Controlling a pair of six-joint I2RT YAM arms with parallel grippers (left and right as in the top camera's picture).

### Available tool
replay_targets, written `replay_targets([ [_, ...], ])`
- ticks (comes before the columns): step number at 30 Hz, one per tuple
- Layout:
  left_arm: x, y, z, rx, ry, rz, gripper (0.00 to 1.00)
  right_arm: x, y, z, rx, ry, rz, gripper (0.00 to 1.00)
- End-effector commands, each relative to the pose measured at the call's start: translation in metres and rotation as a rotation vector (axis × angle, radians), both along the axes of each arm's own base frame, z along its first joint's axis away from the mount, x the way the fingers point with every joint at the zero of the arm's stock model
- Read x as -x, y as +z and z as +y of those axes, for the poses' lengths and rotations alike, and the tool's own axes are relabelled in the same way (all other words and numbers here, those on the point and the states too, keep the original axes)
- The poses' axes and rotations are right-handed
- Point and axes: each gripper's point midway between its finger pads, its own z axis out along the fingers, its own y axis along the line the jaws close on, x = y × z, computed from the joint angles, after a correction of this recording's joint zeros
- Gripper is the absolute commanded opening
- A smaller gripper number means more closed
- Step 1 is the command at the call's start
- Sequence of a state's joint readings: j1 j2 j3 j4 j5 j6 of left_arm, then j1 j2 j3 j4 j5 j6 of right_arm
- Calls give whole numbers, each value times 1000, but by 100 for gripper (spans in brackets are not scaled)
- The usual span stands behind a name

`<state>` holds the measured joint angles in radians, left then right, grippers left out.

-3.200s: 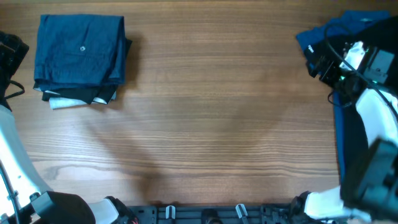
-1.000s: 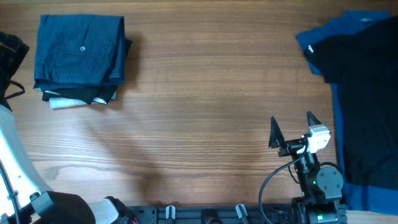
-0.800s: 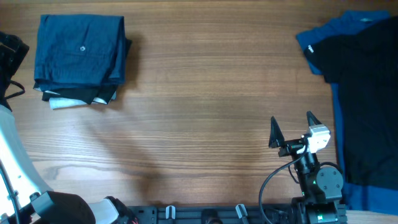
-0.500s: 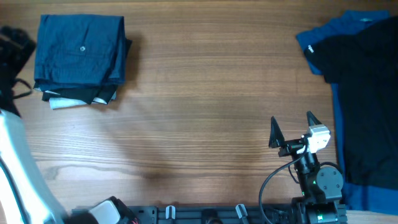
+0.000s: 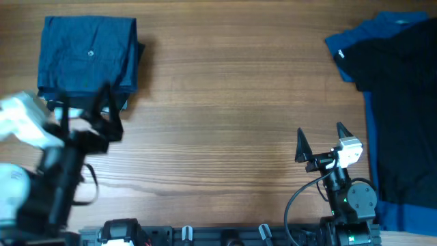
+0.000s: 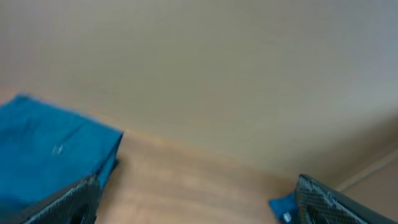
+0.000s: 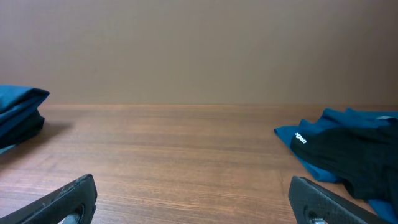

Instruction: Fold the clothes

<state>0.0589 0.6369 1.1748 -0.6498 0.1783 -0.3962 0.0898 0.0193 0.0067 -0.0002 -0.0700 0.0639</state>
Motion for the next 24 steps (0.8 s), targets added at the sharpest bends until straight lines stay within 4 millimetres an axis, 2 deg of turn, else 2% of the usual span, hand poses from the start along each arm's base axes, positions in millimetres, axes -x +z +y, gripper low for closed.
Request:
replay_targets([
  [1,10,-86,5,-22,31,111,100,0,1,0,-15,0,-2,100],
  [4,14,-146,3,-16,19,171,100,0,1,0,-16,0,-2,99],
  [8,4,-205,1,38,18,184,100,0,1,0,-15,-1,-2,100],
  [11,-8,-218,1,36,14,99,100,0,1,0,-16,-1,-1,100],
  [14,-18,-218,0,24,4,-21,100,0,1,0,-16,-1,-2,100],
  [20,-20,-235,2,13,34,-74,100,0,1,0,-16,-1,-2,100],
  [24,-18,-241,-5,-78,3,-92,100,0,1,0,-16,-1,-2,99],
])
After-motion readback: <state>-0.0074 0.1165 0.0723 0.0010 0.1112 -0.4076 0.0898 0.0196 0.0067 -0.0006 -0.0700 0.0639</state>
